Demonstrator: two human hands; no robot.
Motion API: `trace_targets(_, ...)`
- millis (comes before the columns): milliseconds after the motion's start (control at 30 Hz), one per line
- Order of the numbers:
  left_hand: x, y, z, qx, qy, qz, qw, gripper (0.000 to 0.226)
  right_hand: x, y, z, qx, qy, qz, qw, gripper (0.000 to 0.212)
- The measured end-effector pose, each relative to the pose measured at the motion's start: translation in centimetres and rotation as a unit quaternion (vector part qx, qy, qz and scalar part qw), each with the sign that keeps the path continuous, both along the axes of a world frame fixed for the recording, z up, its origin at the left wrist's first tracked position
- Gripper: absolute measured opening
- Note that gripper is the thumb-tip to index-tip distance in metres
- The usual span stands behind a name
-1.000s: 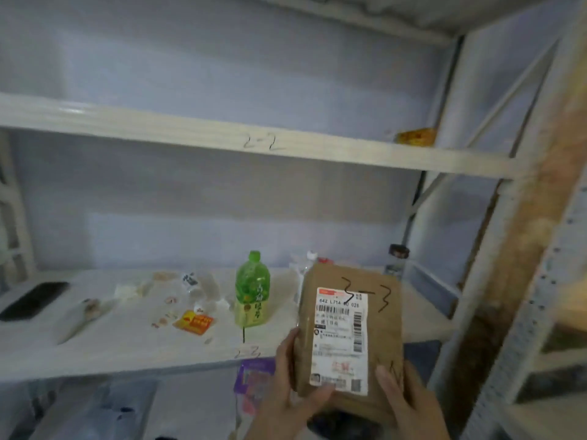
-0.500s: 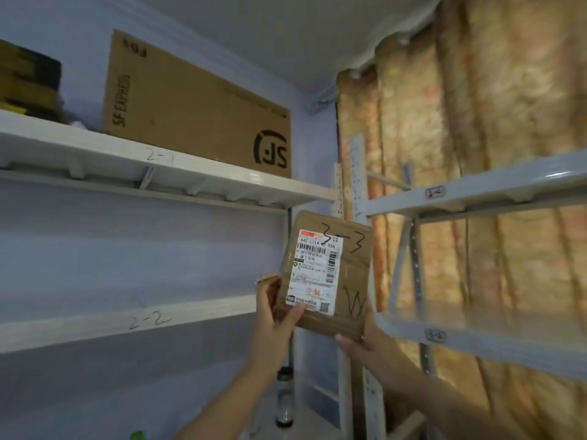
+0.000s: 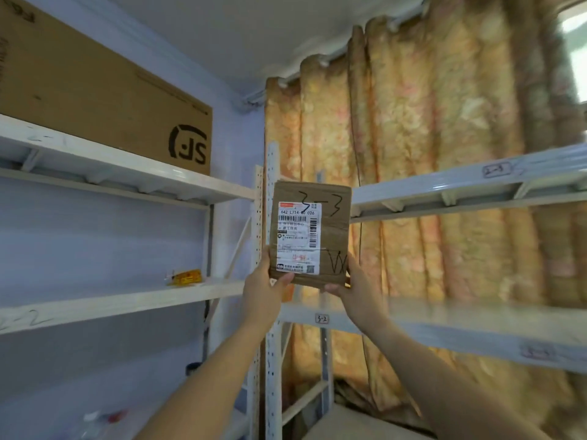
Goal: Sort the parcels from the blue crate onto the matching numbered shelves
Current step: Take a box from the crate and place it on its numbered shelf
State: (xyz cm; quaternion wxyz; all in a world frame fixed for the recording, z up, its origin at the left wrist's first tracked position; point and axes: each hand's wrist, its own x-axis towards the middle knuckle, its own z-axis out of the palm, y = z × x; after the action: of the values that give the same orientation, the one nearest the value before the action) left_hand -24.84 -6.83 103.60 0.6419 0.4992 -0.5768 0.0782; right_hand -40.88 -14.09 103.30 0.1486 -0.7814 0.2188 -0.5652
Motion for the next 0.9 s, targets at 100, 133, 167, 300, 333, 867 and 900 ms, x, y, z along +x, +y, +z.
trace_targets(100, -3.1, -1.8, 0.4, -0.006, -0.005, -0.016, 1.0, 0.057, -3.9, -1.0, 0.6, -0.018, -0.01, -0.023, 1.0, 0.061)
trace_targets(133, -4.2, -2.4, 0.5, -0.009, -0.011, -0.019, 1.0, 0.058, -5.3, -1.4, 0.7, -0.023, -0.012, -0.037, 0.999, 0.059)
trace_targets(167, -5.3, -3.0, 0.4, -0.007, -0.013, -0.029, 0.999, 0.058, -6.9, -1.7, 0.8, -0.032, -0.012, -0.052, 0.998, 0.057)
trace_targets(300, -11.3, -5.5, -0.4, 0.008, -0.051, -0.084, 0.995, 0.054, -13.5, -2.3, 0.1, -0.036, -0.018, -0.113, 0.993, 0.054)
trace_targets(333, -13.0, -6.2, -0.7, 0.01, -0.059, -0.096, 0.994, 0.054, -15.3, -2.3, -0.3, -0.032, -0.018, -0.129, 0.991, 0.054)
trace_targets(867, -30.4, -17.3, -4.7, 0.136, 0.041, -0.42, 0.896, 0.052, -34.6, -5.0, -5.3, 0.079, -0.013, -0.355, 0.932, 0.047)
trace_targets(900, -30.6, -17.8, -4.9, 0.14, 0.031, -0.423, 0.895, 0.05, -34.7, -5.5, -5.5, 0.08, -0.012, -0.358, 0.93, 0.043)
